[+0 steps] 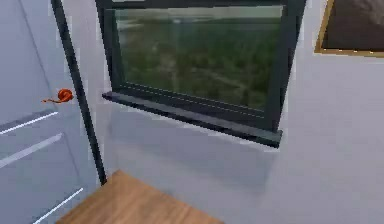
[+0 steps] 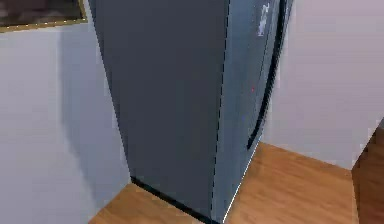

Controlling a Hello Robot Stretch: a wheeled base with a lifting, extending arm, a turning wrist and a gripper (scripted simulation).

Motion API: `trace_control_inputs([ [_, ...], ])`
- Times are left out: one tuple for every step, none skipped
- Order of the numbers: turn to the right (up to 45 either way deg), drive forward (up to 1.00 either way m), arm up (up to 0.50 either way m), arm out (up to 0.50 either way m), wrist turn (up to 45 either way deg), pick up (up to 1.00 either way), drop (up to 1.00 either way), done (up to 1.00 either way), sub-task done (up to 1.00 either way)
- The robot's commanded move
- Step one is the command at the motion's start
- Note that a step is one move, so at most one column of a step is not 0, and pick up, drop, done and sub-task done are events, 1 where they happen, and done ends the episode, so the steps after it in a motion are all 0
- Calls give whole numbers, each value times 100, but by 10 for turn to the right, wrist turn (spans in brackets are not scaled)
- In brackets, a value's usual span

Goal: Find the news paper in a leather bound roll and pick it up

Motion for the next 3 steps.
trace_control_inputs([
  [450, 0, 0, 0, 0, 0, 0, 0, 0],
  [450, 0, 0, 0, 0, 0, 0, 0, 0],
  [450, 0, 0, 0, 0, 0, 0, 0, 0],
])
